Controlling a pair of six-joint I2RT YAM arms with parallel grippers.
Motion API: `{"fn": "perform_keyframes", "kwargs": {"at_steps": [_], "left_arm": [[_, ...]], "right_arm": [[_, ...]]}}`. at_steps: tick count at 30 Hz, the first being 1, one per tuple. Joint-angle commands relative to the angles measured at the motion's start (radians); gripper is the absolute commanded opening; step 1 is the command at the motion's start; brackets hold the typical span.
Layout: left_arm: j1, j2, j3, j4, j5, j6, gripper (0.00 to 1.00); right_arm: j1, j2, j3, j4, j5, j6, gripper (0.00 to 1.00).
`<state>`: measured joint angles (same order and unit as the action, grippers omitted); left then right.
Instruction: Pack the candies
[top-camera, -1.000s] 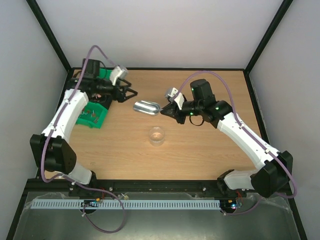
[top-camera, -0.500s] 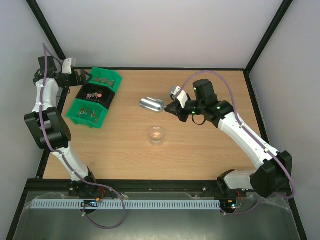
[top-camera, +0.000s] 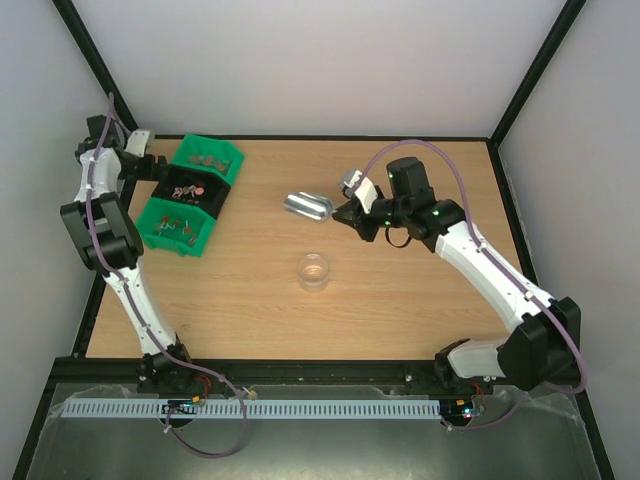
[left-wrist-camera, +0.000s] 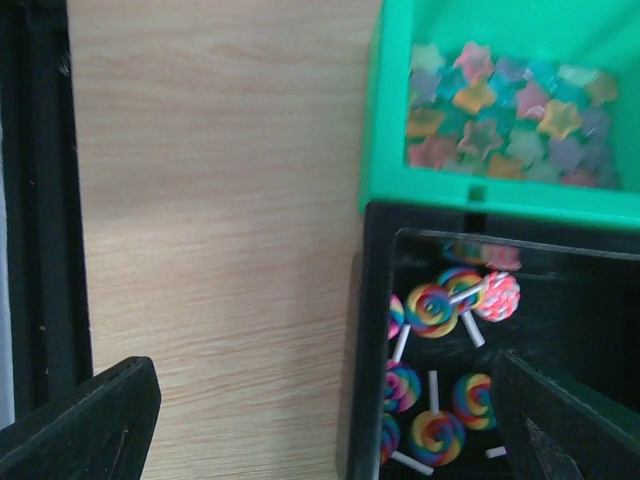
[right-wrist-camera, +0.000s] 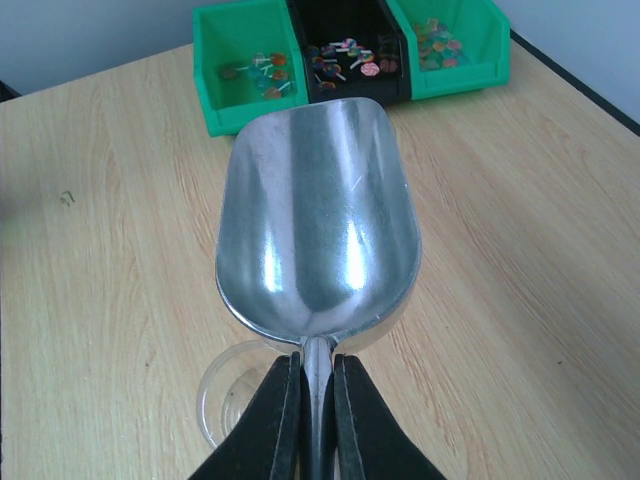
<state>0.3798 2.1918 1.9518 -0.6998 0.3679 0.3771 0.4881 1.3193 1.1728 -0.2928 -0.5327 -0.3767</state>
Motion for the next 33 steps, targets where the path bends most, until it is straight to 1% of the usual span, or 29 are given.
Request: {"fn": "perform_keyframes", "kwargs": {"at_steps": [1, 4, 7, 9, 12, 18, 21, 24, 28, 33], "left_arm": [[-0.012, 0.045, 0.044, -0.049, -0.057, 0.082, 0.89], [-0.021, 0.066, 0.032, -0.045, -0.062, 0.091, 0.77], [-0.035, 0.081, 0.022, -0.044, -0.061, 0.097, 0.65], [-0.051, 0.073, -0.007, -0.037, -0.061, 0.106, 0.57], [-0.084, 0.032, -0.088, 0.002, -0.052, 0.11, 0.48], [-0.151, -0.069, -0.271, 0.075, -0.032, 0.103, 0.39], [-0.181, -0.117, -0.349, 0.096, 0.008, 0.052, 0.36], [-0.219, -0.199, -0.477, 0.156, 0.042, 0.005, 0.34], [-0.296, -0.283, -0.595, 0.209, 0.033, 0.021, 0.31], [-0.37, -0.351, -0.678, 0.223, 0.044, 0.062, 0.25]], "right_arm": [[-0.006, 0.025, 0.027, 0.006, 0.033, -0.001, 0.01], [-0.009, 0.032, 0.029, 0.016, 0.079, 0.025, 0.01], [-0.012, 0.047, 0.043, 0.0, 0.088, 0.028, 0.01], [-0.015, 0.065, 0.058, -0.02, 0.094, 0.029, 0.01], [-0.021, 0.086, 0.083, -0.048, 0.094, 0.027, 0.01], [-0.028, 0.091, 0.071, -0.046, 0.094, 0.015, 0.01], [-0.028, 0.102, 0.07, -0.047, 0.112, 0.022, 0.01], [-0.028, 0.112, 0.068, -0.041, 0.132, 0.03, 0.01], [-0.028, 0.122, 0.057, -0.03, 0.148, 0.033, 0.01], [-0.028, 0.141, 0.053, -0.019, 0.167, 0.034, 0.01]]}}
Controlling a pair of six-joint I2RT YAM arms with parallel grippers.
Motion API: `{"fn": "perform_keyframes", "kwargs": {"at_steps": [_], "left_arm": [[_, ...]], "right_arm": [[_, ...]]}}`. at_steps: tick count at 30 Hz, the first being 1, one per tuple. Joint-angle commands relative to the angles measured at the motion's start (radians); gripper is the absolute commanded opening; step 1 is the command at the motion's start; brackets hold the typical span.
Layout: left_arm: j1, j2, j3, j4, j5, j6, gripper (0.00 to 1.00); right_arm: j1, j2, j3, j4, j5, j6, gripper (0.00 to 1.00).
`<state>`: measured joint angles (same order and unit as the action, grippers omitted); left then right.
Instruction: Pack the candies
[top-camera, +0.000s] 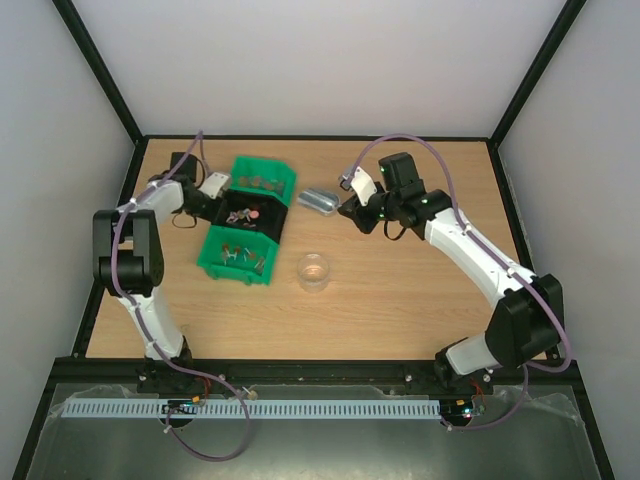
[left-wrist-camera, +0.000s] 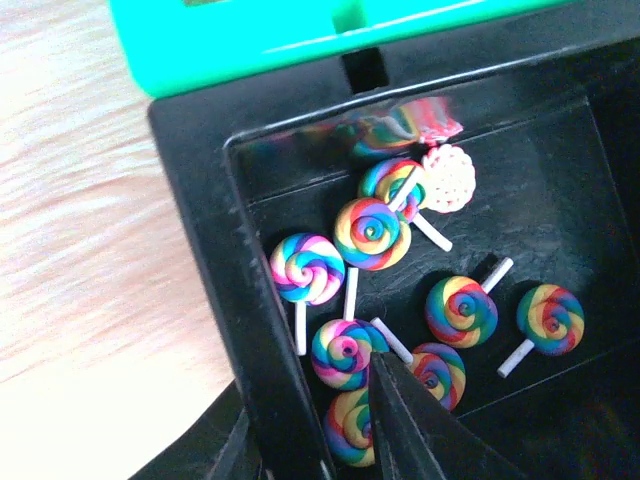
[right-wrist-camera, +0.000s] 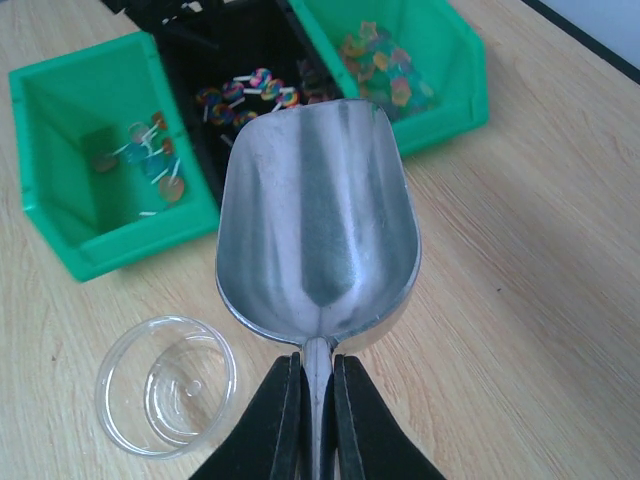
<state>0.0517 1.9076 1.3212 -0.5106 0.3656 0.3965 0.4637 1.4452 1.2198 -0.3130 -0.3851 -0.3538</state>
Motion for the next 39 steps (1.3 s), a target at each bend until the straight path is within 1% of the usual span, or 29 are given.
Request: {"fn": "perform_keyframes", "kwargs": {"at_steps": [1, 4, 7, 10, 13, 15, 18, 19, 20, 23, 24, 26, 30, 34, 35, 37, 39], "left_arm": [[-0.049, -0.079, -0.062, 0.034, 0.051, 0.052, 0.24], [-0.061, -0.124, -0.108, 0.041, 0.059, 0.083, 0.2], [-0.067, -0.13, -0.114, 0.02, 0.046, 0.079, 0.17], [-0.064, -0.137, -0.127, 0.007, 0.09, 0.085, 0.15], [-0.061, -0.111, -0.116, -0.039, 0.159, 0.101, 0.1], [-0.057, -0.085, -0.096, -0.067, 0.193, 0.098, 0.09], [-0.055, -0.054, -0.074, -0.076, 0.195, 0.084, 0.08], [-0.056, -0.042, -0.066, -0.076, 0.183, 0.078, 0.09], [-0.056, -0.035, -0.059, -0.073, 0.163, 0.064, 0.13], [-0.06, -0.035, -0.047, -0.049, 0.091, 0.03, 0.35], [-0.066, -0.04, -0.047, -0.037, 0.055, 0.023, 0.4], [-0.085, -0.048, -0.044, -0.032, -0.007, 0.017, 0.44], [-0.143, -0.063, -0.048, -0.009, -0.108, 0.008, 0.45], [-0.189, -0.033, -0.034, -0.002, -0.168, 0.005, 0.42], [-0.198, -0.018, -0.027, -0.01, -0.177, 0.005, 0.4], [-0.202, 0.011, -0.005, -0.032, -0.177, -0.003, 0.32], [-0.194, 0.028, 0.016, -0.052, -0.153, -0.015, 0.21]], "right_arm": [[-0.003, 0.02, 0.008, 0.004, 0.027, 0.014, 0.01], [-0.003, 0.041, 0.023, -0.003, 0.046, 0.018, 0.01], [-0.003, 0.058, 0.039, -0.017, 0.054, 0.017, 0.01], [-0.003, 0.066, 0.043, -0.023, 0.055, 0.015, 0.01], [-0.003, 0.068, 0.045, -0.022, 0.05, 0.02, 0.01], [-0.003, 0.067, 0.047, -0.023, 0.048, 0.025, 0.01], [-0.003, 0.061, 0.049, -0.026, 0.046, 0.026, 0.01], [-0.003, 0.06, 0.05, -0.028, 0.045, 0.025, 0.01], [-0.003, 0.059, 0.05, -0.031, 0.047, 0.023, 0.01], [-0.003, 0.055, 0.05, -0.036, 0.052, 0.014, 0.01], [-0.003, 0.055, 0.051, -0.037, 0.054, 0.012, 0.01], [-0.003, 0.055, 0.052, -0.038, 0.055, 0.012, 0.01], [-0.003, 0.052, 0.052, -0.037, 0.055, 0.013, 0.01], [-0.003, 0.051, 0.046, -0.037, 0.065, 0.012, 0.01], [-0.003, 0.051, 0.046, -0.037, 0.068, 0.012, 0.01], [-0.003, 0.049, 0.045, -0.041, 0.073, 0.009, 0.01], [-0.003, 0.044, 0.044, -0.046, 0.077, 0.005, 0.01]]}}
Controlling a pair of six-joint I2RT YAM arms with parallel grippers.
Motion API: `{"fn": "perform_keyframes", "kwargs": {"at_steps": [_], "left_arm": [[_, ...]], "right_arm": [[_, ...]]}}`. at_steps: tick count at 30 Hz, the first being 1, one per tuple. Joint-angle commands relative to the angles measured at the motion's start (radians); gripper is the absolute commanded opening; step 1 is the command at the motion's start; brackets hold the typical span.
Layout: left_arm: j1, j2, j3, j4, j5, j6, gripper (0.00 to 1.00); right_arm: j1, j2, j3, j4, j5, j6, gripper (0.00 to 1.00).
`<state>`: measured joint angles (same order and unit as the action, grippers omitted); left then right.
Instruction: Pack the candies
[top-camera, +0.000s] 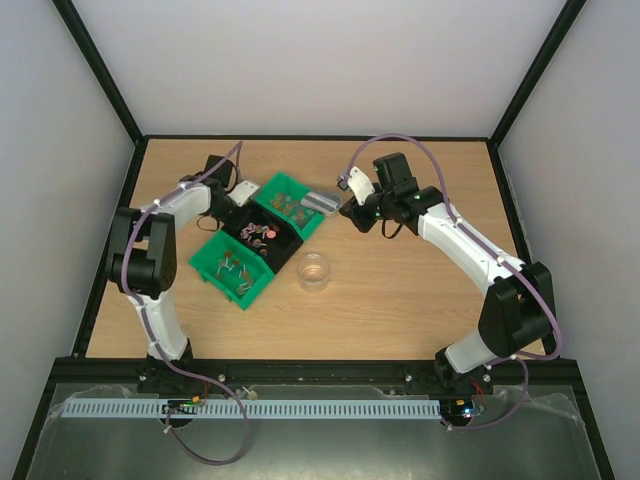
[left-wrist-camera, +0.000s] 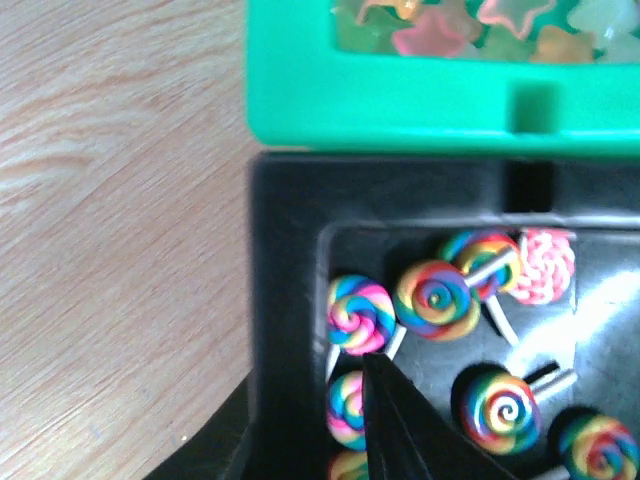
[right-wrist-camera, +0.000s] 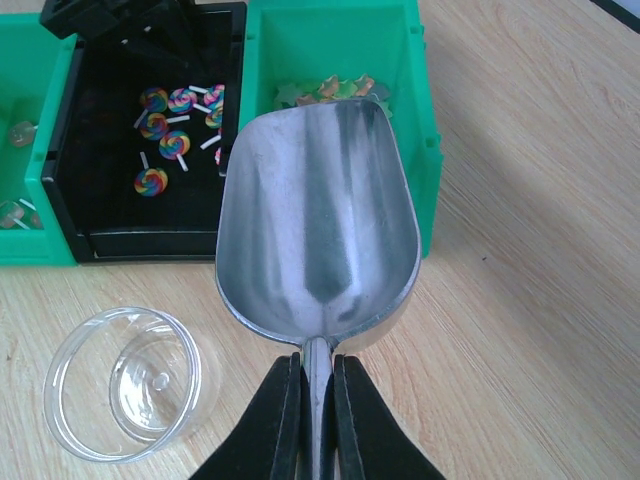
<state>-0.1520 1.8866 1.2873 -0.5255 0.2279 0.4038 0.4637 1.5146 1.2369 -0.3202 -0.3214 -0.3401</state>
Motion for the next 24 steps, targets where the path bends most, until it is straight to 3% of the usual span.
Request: {"fn": "perform_keyframes", "kwargs": {"at_steps": [1, 5, 13, 19, 22, 24], "left_arm": [[0.018, 0.054, 0.057, -0.044, 0.007, -0.024, 0.16], [0.071, 0.073, 0.086, -0.089, 0.132, -0.019, 0.02], [0.249, 0.194, 0.198, -0.281, 0.581, 0.057, 0.02], [0.312, 0.251, 0.244, -0.401, 0.788, 0.123, 0.02], [0.301, 0.248, 0.237, -0.419, 0.784, 0.136, 0.02], [0.298, 0.216, 0.2, -0.339, 0.752, 0.093, 0.02]], "right_arm": [[-0.003, -0.028, 0.027, -0.042, 0.016, -0.009, 0.01], [-0.003, -0.041, 0.028, -0.055, 0.019, -0.005, 0.01], [-0.003, -0.075, 0.018, -0.061, 0.006, 0.015, 0.01], [-0.002, -0.094, 0.02, -0.057, -0.017, 0.026, 0.01], [-0.002, -0.09, 0.024, -0.056, -0.019, 0.027, 0.01], [-0.002, -0.085, 0.027, -0.057, -0.02, 0.026, 0.01]]}}
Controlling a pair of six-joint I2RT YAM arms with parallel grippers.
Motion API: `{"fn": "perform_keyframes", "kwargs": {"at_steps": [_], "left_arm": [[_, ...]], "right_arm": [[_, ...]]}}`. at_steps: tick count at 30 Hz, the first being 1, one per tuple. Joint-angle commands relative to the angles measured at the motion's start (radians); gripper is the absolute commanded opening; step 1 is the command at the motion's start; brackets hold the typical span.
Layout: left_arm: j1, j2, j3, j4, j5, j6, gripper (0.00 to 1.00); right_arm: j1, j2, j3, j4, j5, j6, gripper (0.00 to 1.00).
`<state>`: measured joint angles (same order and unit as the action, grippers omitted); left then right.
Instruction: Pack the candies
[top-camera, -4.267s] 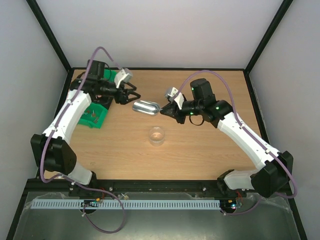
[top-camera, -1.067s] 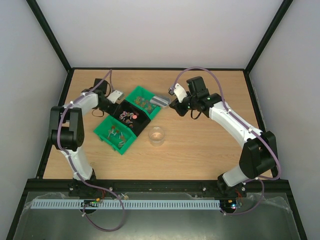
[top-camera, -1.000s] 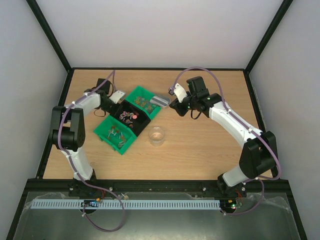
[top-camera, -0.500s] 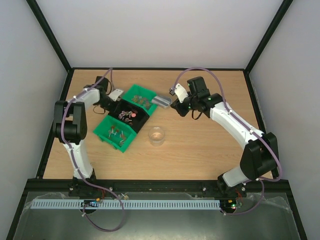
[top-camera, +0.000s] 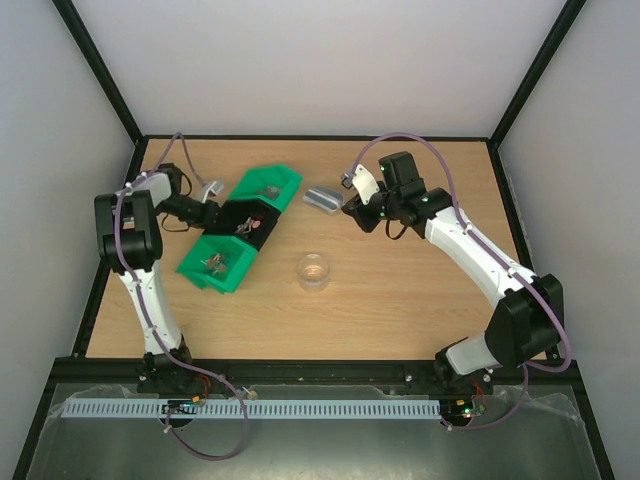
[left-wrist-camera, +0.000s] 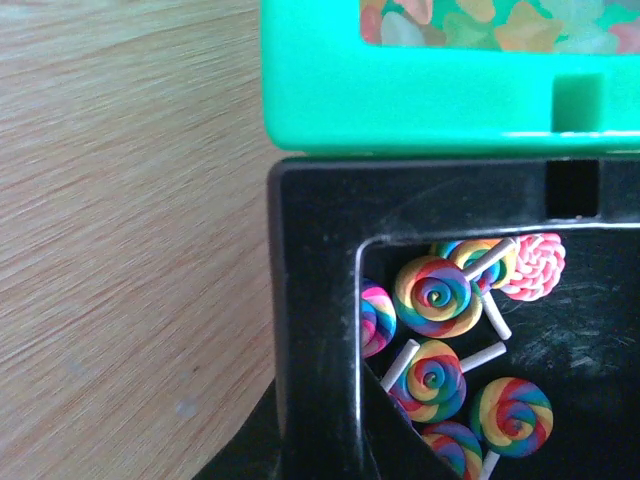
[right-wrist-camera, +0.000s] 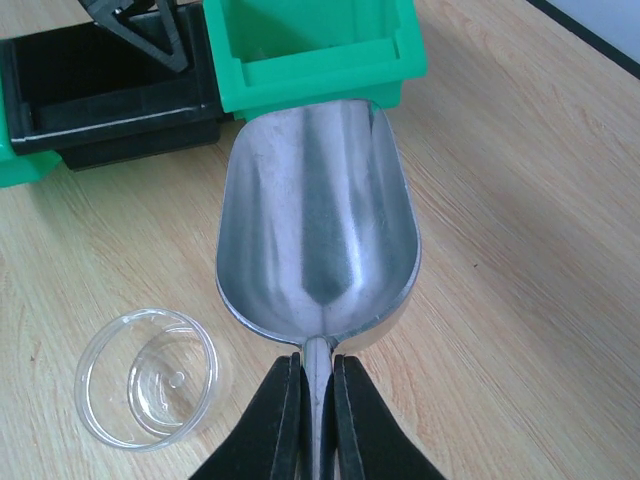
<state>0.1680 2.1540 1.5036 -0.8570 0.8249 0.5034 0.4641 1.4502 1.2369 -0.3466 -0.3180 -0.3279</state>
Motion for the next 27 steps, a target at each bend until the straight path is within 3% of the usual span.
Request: {"fn": "perform_keyframes", "kwargs": {"at_steps": [1, 5, 11, 27], "left_arm": [[-0.022, -0.072, -0.044, 0.035, 0.131, -0.033, 0.02], [-0.033, -0.144, -0.102, 0.146, 0.035, -0.095, 0.02], [-0.103, -0.244, -0.171, 0.182, -0.111, -0.039, 0.02], [-0.225, -0.445, -0.354, 0.323, -0.397, -0.078, 0.02]], "right_arm": [[-0.002, -0.019, 0.028, -0.031, -0.024, 0.013, 0.01], [0.0, -0.014, 0.036, -0.037, -0.02, 0.01, 0.01], [0.024, 0.031, 0.103, -0.115, 0.006, 0.006, 0.01], [0.14, 0.274, 0.335, -0.334, 0.189, 0.015, 0.01]]}}
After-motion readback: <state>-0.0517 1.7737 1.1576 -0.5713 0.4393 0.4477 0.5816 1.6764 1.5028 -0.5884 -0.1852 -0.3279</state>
